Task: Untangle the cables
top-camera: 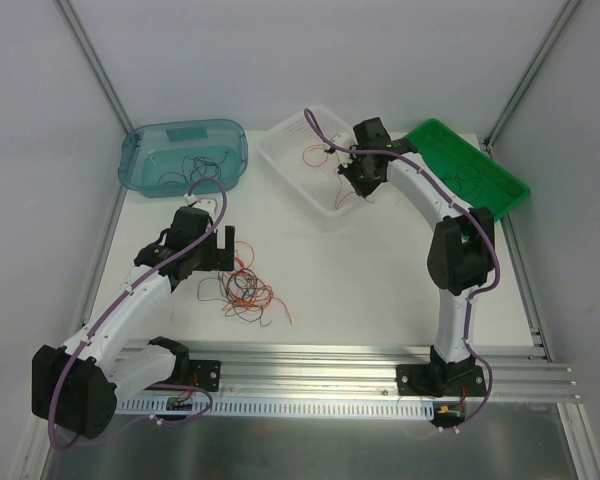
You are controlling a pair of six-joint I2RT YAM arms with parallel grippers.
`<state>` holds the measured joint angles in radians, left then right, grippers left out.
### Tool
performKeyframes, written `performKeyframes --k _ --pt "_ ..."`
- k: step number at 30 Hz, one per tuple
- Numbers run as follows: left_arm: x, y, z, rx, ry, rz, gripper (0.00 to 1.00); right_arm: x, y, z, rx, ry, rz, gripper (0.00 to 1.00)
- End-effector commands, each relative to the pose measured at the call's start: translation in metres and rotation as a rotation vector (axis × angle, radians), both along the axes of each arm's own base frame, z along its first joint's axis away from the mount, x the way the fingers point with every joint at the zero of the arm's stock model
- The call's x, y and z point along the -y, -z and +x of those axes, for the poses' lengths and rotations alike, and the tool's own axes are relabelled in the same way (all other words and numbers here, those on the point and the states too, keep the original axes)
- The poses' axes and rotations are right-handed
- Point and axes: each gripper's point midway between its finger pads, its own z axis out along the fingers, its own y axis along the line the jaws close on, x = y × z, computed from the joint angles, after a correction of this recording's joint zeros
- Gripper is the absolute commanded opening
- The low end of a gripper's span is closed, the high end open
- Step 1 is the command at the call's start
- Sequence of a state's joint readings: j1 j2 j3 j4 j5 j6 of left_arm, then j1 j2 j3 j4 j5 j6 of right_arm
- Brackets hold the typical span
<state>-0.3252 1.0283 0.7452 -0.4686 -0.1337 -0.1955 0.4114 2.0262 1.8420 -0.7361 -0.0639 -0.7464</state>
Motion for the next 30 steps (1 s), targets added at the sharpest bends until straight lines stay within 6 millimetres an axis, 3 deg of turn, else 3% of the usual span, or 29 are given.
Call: performKeyframes --k 1,8,11,15,17,18,21,22,25,28,30 --pt "-0.001 -0.002 0.001 0.005 0.008 -0.003 0.99 0.003 -0.042 -0.004 0.068 -0.003 0.007 0.01" --pt "-0.001 -0.004 0.001 0.009 0.007 -0.006 0.99 -0.002 -0.084 -0.014 0.109 0.006 0.033 0.01" --pt "-0.001 -0.003 0.001 0.008 0.005 -0.005 0.99 -0.014 -0.113 -0.015 0.149 0.011 0.101 0.01" --pt "-0.001 -0.003 0.001 0.009 0.006 -0.008 0.99 -0.027 -0.147 0.002 0.256 0.042 0.213 0.01" --pt "0.000 -0.003 0.001 0.005 0.007 -0.010 0.99 -0.035 -0.150 0.013 0.284 0.078 0.260 0.01" --pt "0.000 -0.002 0.001 0.003 0.007 -0.007 0.99 -0.040 -0.156 0.026 0.328 0.092 0.292 0.03" --pt "-0.001 -0.002 0.001 0.001 0.004 -0.007 0.99 -0.049 -0.149 0.052 0.364 0.165 0.345 0.17" --pt "-0.001 -0.003 0.001 0.004 0.002 -0.006 0.99 -0.049 -0.147 0.056 0.370 0.185 0.352 0.34" --pt "-0.002 -0.003 0.001 0.006 -0.003 -0.005 0.99 -0.046 -0.140 0.068 0.386 0.264 0.362 0.53" --pt "-0.002 -0.003 0.001 0.005 -0.002 -0.003 0.99 -0.052 -0.142 0.056 0.355 0.265 0.393 0.61" --pt "-0.002 -0.004 0.001 0.007 -0.001 -0.005 0.99 -0.065 -0.142 0.033 0.315 0.215 0.425 0.61"
